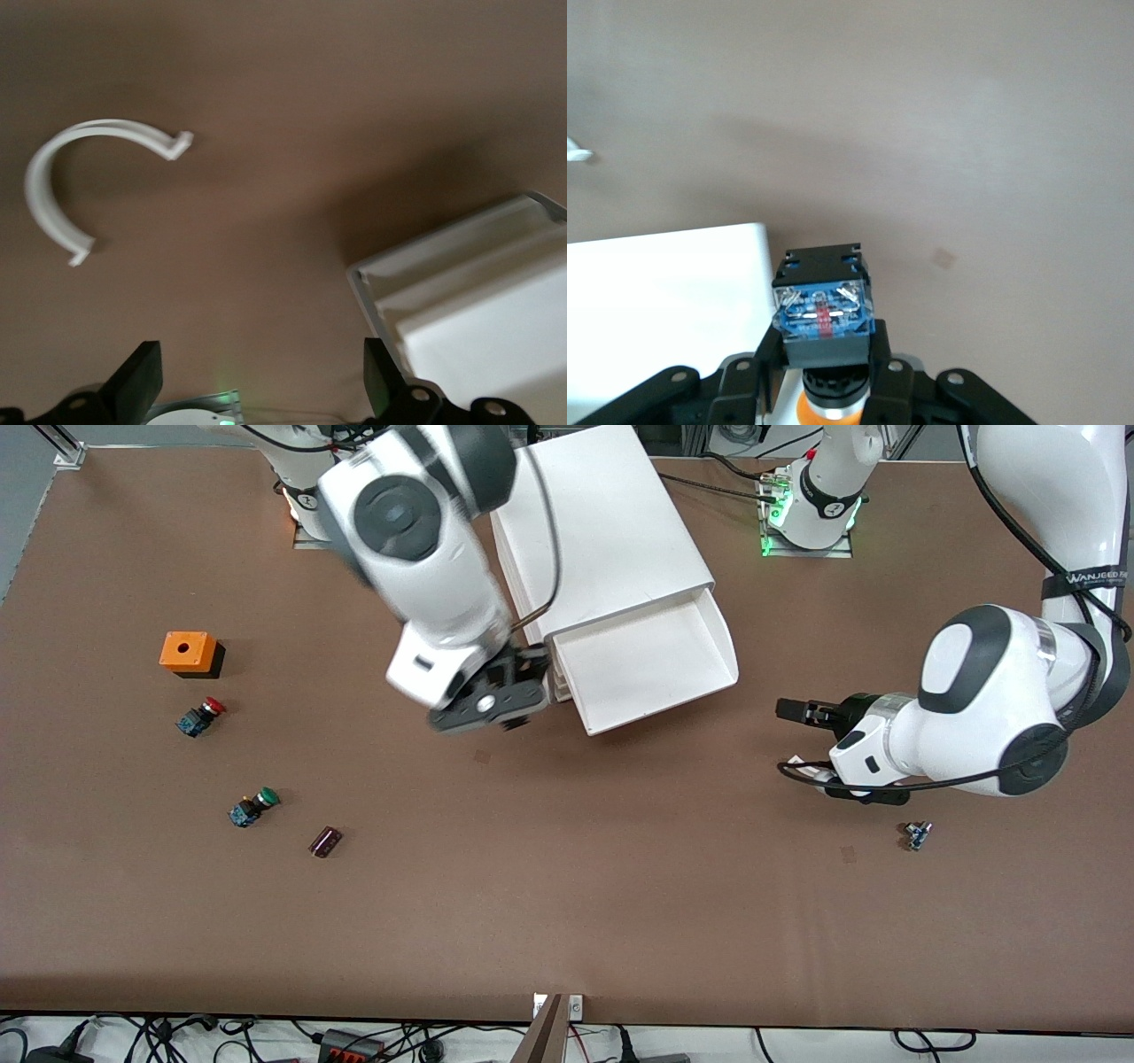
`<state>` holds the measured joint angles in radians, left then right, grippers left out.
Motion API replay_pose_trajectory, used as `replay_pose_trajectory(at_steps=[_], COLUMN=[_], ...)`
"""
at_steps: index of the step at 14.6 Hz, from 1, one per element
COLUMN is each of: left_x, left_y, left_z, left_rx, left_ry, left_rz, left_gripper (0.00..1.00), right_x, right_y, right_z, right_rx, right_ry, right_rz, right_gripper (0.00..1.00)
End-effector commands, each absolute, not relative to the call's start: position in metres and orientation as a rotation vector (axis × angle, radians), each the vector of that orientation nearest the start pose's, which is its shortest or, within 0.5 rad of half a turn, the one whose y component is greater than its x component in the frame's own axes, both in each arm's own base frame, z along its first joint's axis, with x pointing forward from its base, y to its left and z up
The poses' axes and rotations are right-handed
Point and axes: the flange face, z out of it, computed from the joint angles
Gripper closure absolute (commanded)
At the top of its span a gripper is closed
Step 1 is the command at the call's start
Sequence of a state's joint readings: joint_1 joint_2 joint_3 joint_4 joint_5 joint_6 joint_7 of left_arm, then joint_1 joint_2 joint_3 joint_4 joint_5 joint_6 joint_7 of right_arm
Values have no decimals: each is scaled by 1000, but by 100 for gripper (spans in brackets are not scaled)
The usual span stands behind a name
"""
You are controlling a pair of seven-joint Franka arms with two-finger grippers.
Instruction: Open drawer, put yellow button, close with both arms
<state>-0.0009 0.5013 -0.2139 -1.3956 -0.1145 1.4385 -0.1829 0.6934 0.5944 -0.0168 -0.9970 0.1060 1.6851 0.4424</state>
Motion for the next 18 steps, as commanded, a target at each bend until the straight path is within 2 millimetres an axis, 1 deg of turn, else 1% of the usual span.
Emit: replay_pose_trajectory(at_steps=[1,2,3,4,6,7,8,10,11,12,13,14,15,18], left_x=[635,641,647,655,669,672,673,673,670,667,667,666,666,666], left_y=[-126,-117,-110,-101,-86,-77,-67,-68,-67,-68,-65,-63,-63,-63], left_z=[399,404,416,445,502,511,515,515,520,518,514,514,513,513], left_rx=[-3050,-3071,-3094,-3120,-3160,-3175,-3182,-3154,-3142,-3138,-3135,-3135,-3133,-3135], left_ry=[-204,-232,-253,-276,-321,-343,-351,-341,-341,-341,-347,-351,-351,-351], left_rz=[707,653,583,494,304,276,261,236,226,237,251,251,258,262], left_gripper=[0,0,0,0,0,0,0,0,0,0,0,0,0,0], right_x=[535,528,519,511,497,486,480,473,473,473,473,473,473,471], right_y=[506,519,534,547,569,582,590,599,601,602,604,604,606,615], right_z=[532,524,516,507,477,466,455,446,441,440,433,428,418,406], right_rx=[-2963,-2961,-2956,-2954,-2976,-2983,-2993,-2995,-2995,-2990,-2997,-2999,-3005,-2992], right_ry=[-285,-267,-243,-217,-214,-238,-220,-208,-208,-208,-208,-206,-194,-156], right_rz=[-104,-104,-102,-91,-45,-37,-24,-17,-17,-22,-13,-3,6,-8], right_gripper=[100,100,100,100,100,100,100,100,100,100,100,100,100,100])
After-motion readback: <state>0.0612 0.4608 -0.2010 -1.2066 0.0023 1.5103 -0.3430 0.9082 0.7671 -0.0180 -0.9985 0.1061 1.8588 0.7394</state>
